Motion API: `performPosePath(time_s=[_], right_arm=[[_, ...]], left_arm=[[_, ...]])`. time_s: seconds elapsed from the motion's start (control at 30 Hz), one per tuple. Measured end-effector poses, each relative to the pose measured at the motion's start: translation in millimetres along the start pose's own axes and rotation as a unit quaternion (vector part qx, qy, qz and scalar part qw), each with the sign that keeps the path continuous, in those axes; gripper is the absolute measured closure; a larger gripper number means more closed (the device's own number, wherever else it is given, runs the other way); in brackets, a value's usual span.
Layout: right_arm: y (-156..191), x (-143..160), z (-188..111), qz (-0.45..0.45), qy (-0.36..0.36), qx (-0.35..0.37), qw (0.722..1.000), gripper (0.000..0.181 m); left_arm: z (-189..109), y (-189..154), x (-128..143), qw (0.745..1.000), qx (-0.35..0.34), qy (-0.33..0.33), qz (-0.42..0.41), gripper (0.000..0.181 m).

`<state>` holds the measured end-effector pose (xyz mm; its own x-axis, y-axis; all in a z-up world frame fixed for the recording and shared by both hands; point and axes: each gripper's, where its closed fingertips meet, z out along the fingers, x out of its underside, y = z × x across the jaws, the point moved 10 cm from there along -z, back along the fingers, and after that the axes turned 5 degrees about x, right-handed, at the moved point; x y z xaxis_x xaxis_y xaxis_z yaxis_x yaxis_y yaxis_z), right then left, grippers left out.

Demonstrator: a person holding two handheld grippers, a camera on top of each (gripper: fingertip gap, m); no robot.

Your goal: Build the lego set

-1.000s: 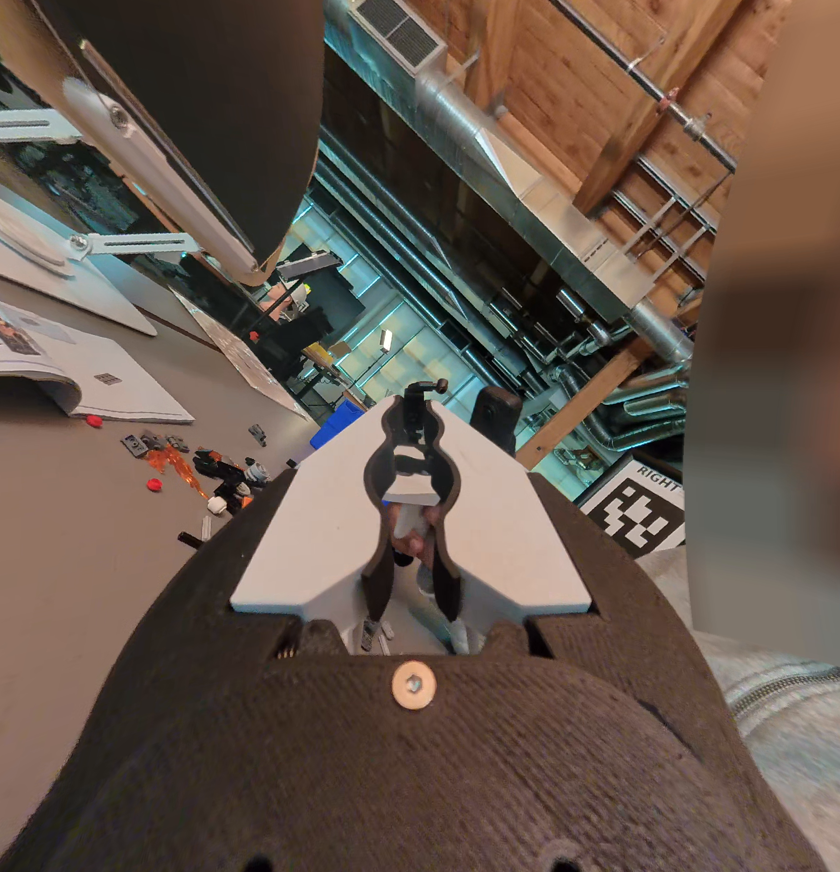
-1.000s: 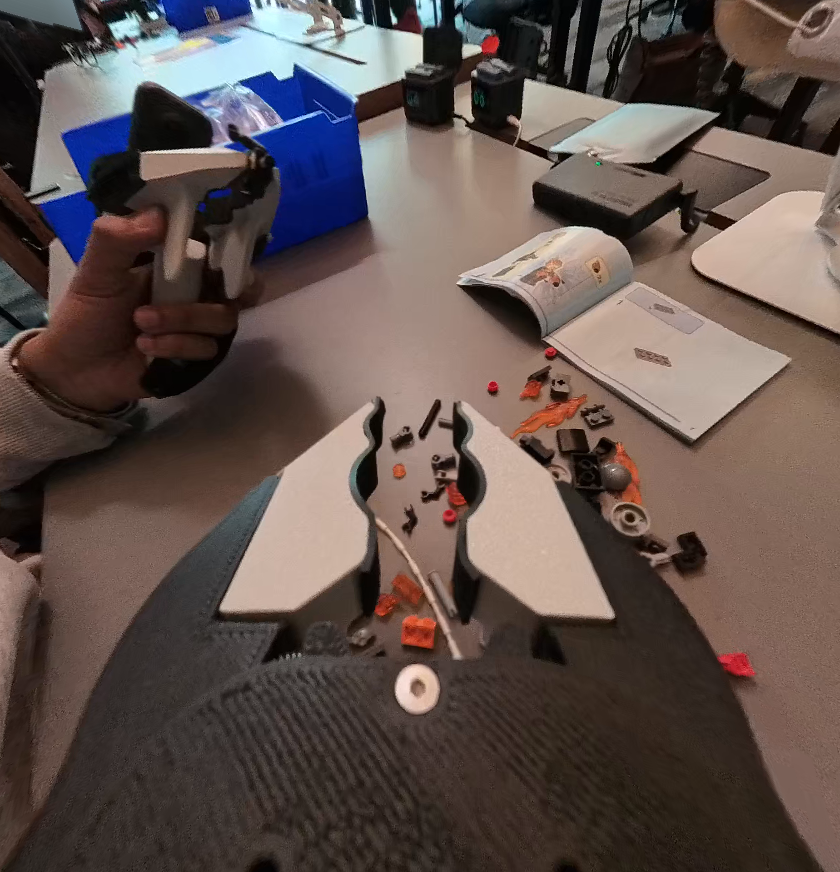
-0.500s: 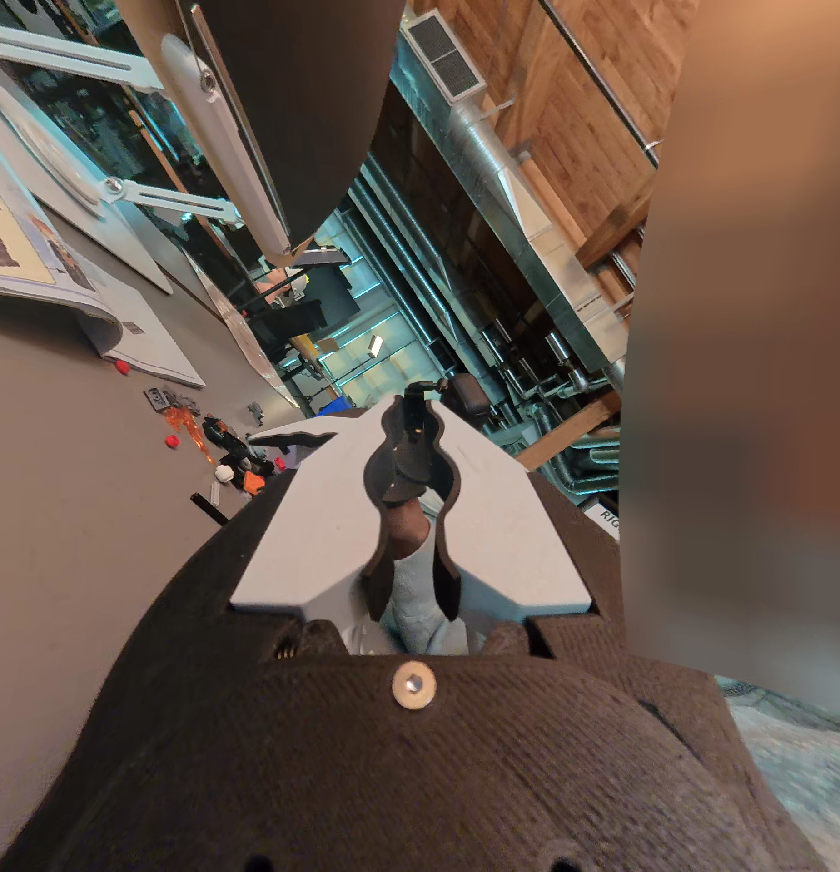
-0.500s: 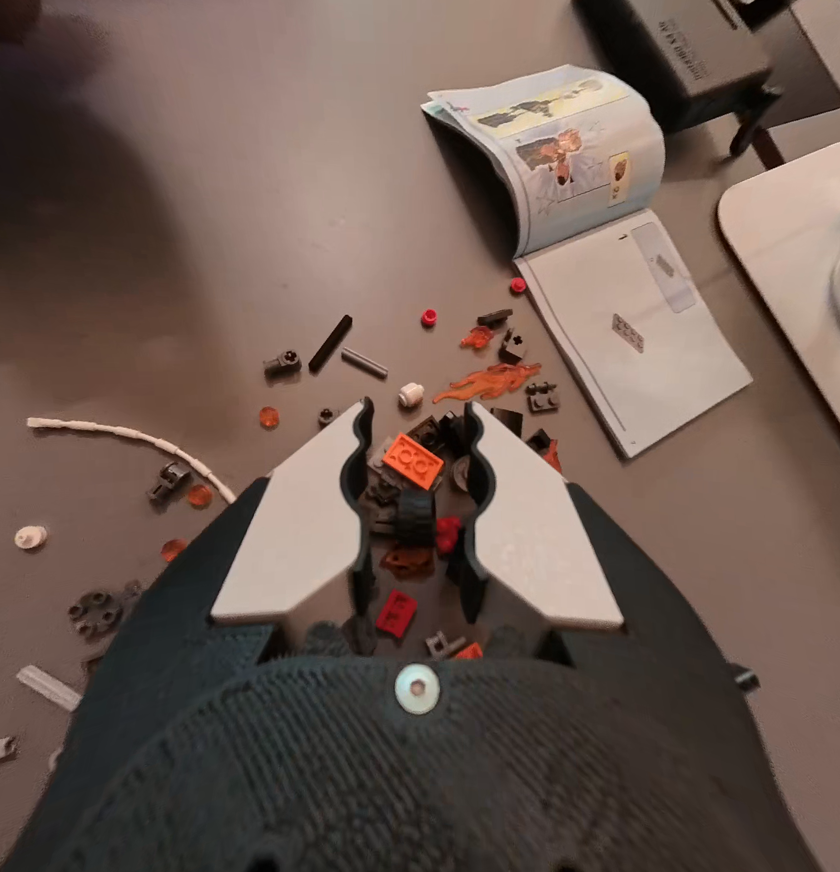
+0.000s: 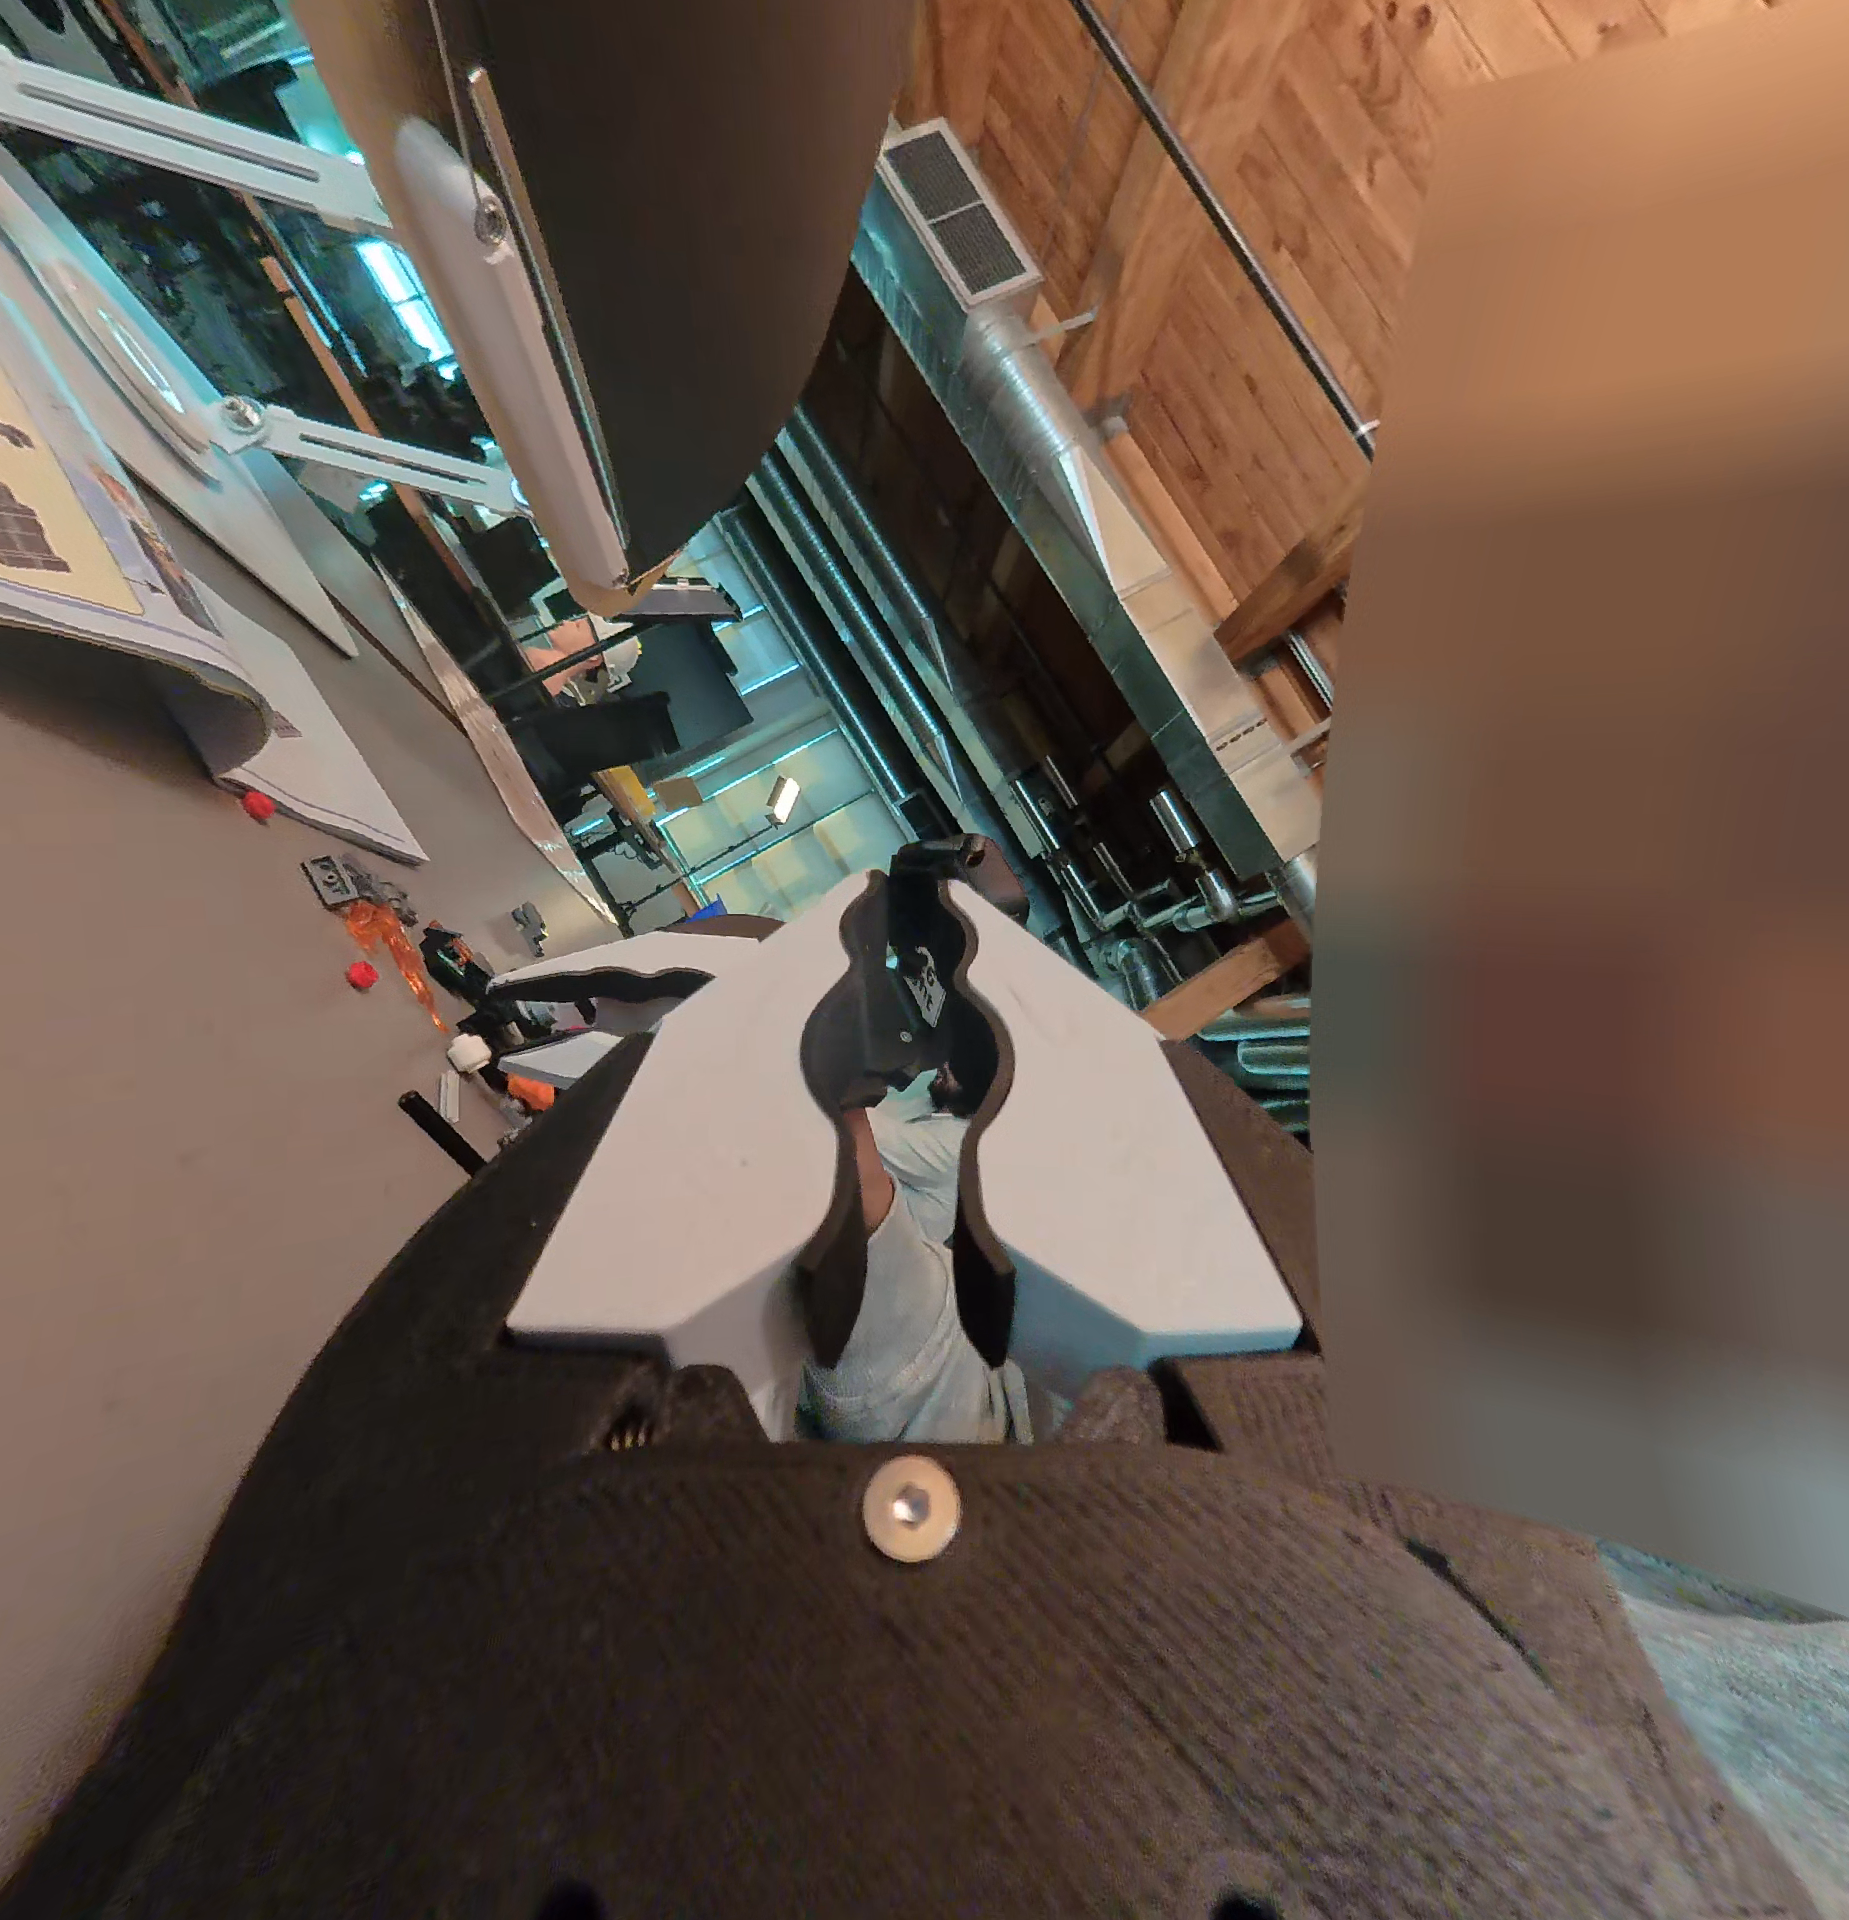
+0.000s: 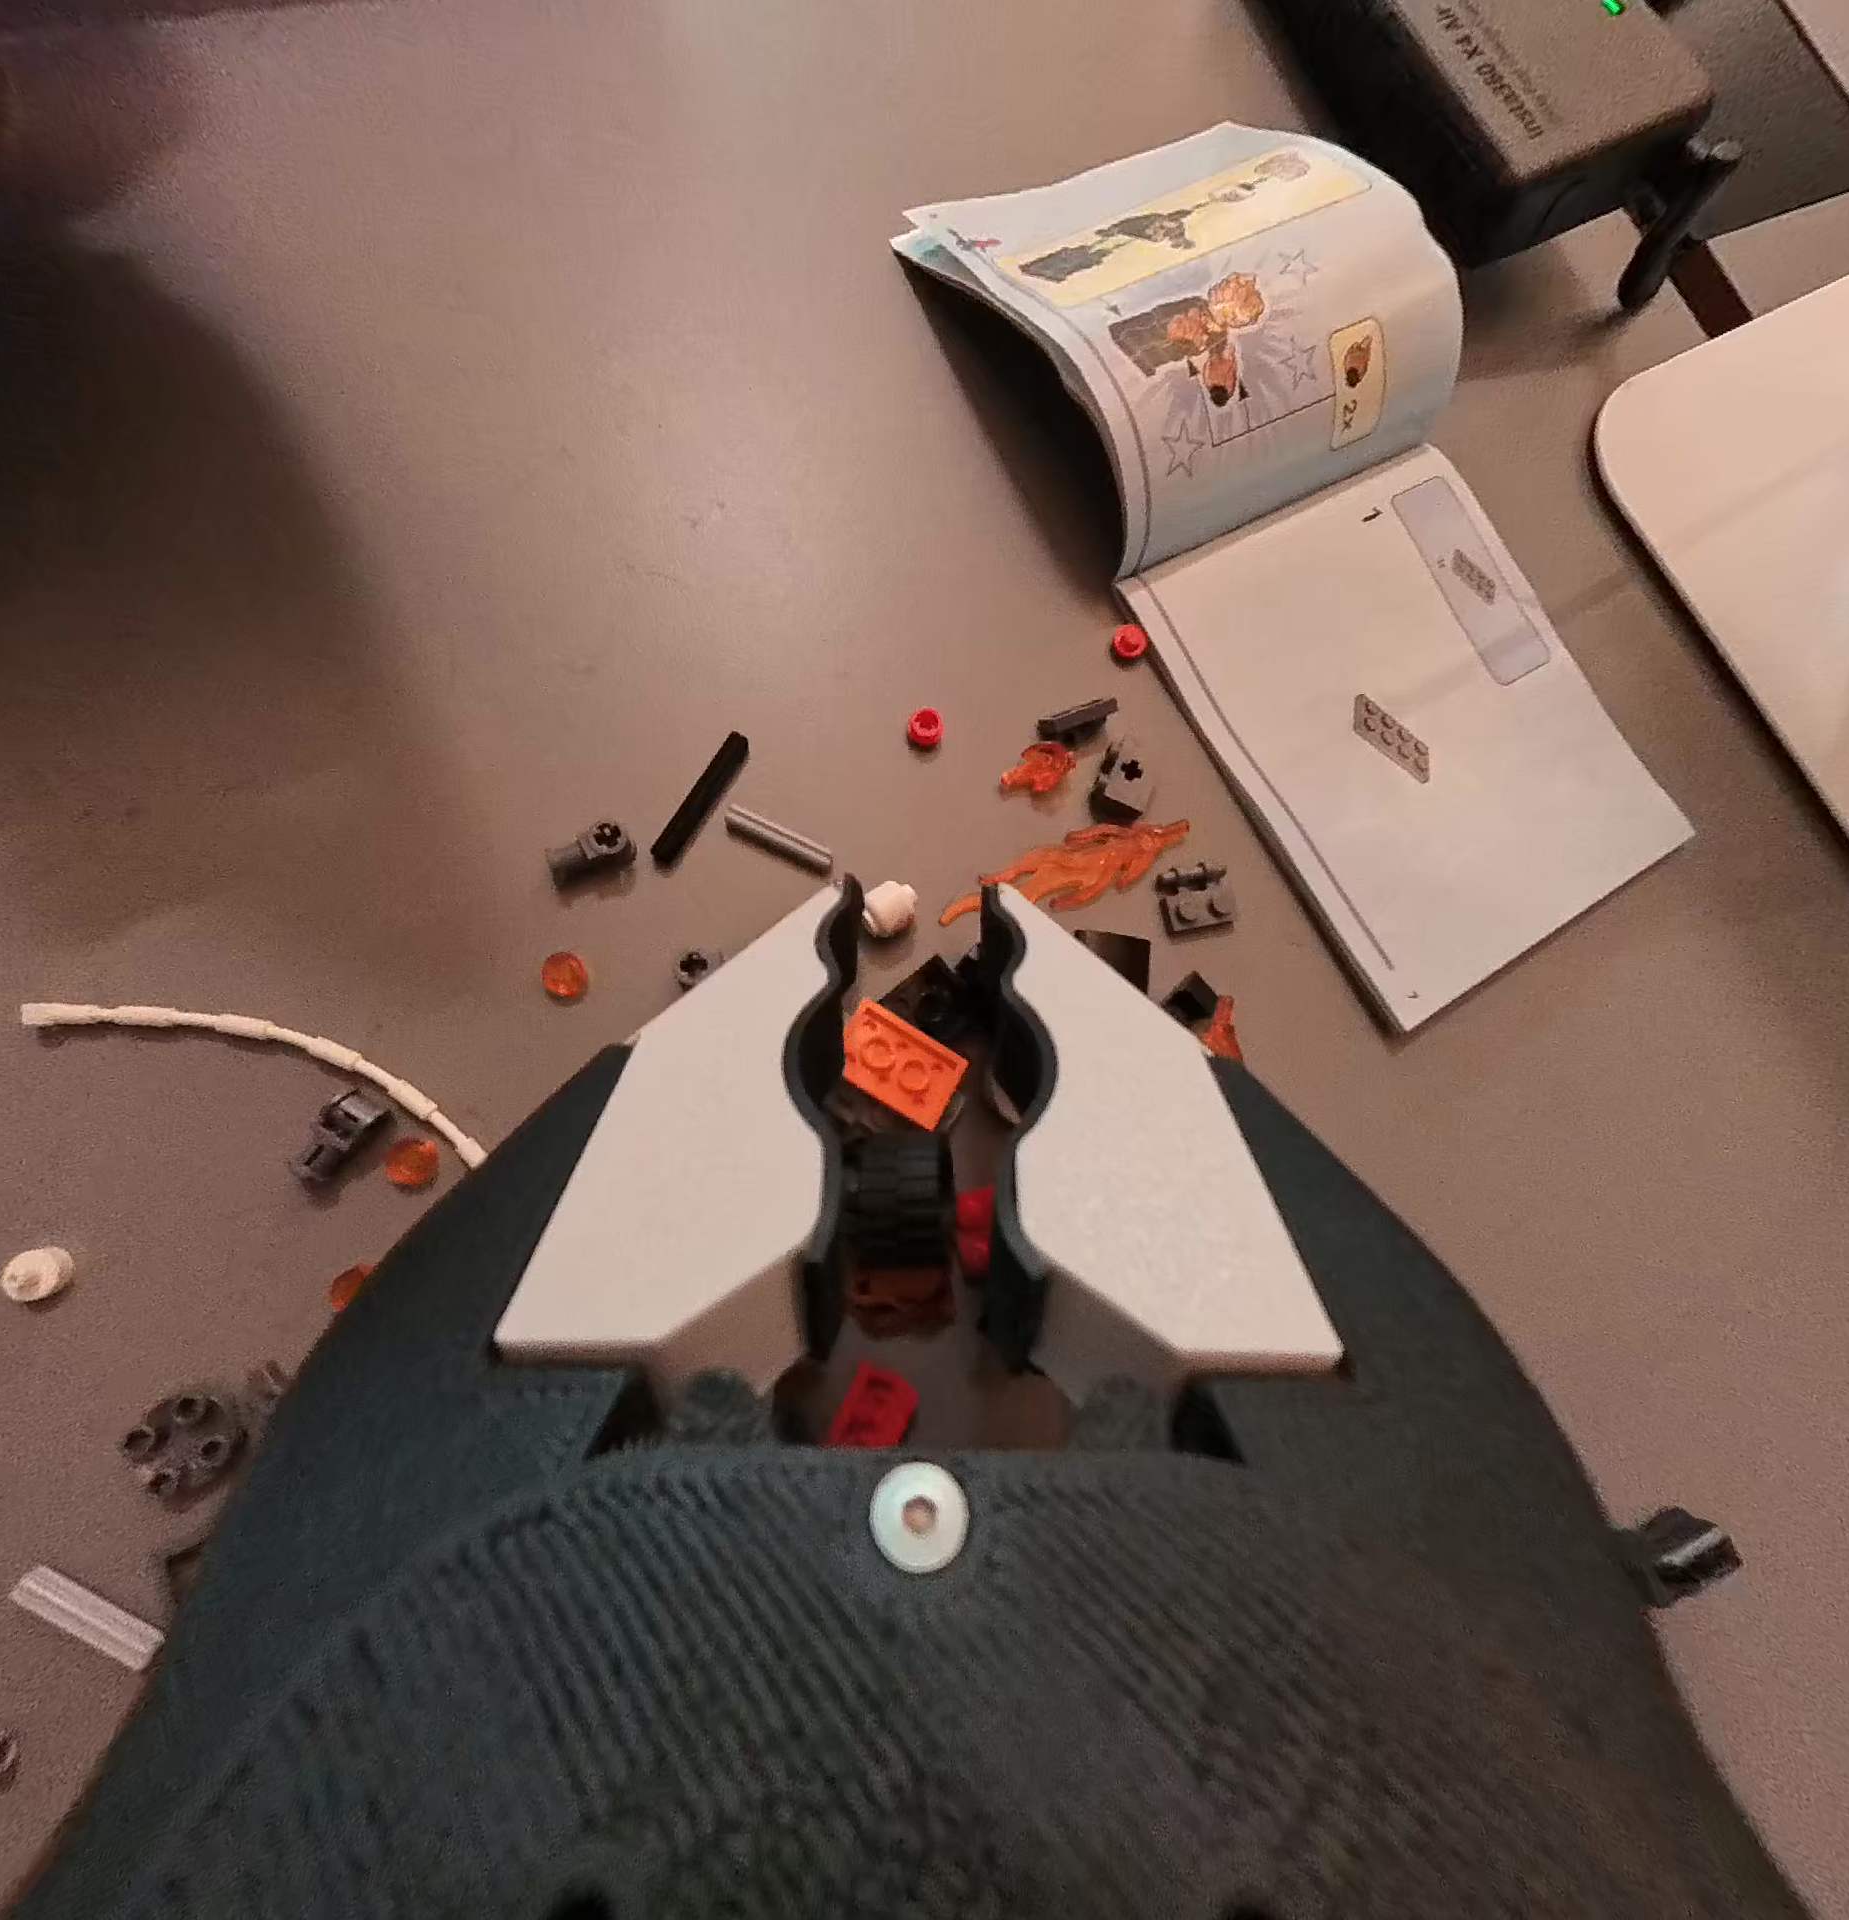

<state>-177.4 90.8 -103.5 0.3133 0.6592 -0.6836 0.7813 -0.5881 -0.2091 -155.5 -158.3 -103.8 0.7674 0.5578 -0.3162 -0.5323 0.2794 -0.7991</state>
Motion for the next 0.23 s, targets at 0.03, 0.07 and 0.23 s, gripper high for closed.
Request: performPosePath(time_s=[0.03, 0.07, 0.23], right_arm=[[0.1, -0.2, -0.1, 0.003, -0.001, -0.001, 1.0, 0.159], [0.2, -0.1, 0.2, 0.006, -0.001, -0.001, 1.0, 0.159], [0.0, 1.6, 2.1, 0.016, 0.008, 0.001, 1.0, 0.16]], left_arm=[[-0.4, 0.2, -0.3, 1.0, 0.0, -0.002, -0.001, 0.176], [-0.4, 0.3, -0.3, 1.0, 0.0, -0.002, -0.001, 0.176], [-0.3, 1.4, -0.1, 1.0, 0.004, -0.003, -0.008, 0.176]])
